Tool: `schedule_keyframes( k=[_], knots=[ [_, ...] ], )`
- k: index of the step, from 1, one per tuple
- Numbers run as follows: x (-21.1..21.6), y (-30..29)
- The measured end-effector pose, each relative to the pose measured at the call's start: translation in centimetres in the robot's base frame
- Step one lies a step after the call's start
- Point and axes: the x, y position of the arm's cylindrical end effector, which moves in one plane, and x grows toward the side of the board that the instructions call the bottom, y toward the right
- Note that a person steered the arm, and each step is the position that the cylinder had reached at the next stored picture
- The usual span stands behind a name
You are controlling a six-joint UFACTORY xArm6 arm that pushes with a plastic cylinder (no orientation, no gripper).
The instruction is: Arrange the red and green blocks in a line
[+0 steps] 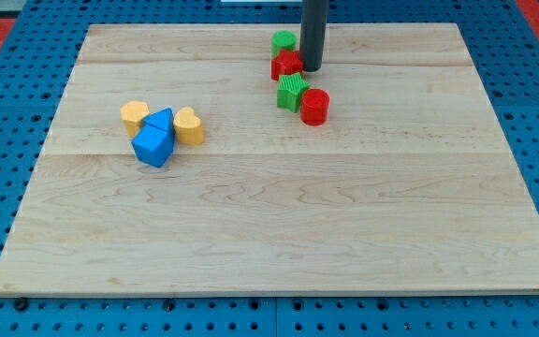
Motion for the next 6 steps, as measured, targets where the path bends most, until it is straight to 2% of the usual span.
schedule_keyframes(
  k=[1,2,3,4,5,6],
  knots=[
    [0.1,2.2],
    [3.4,5.7],
    [9.7,4.7],
    [10.4,3.7],
    [5.6,4.5],
    [5.7,3.4]
  ],
)
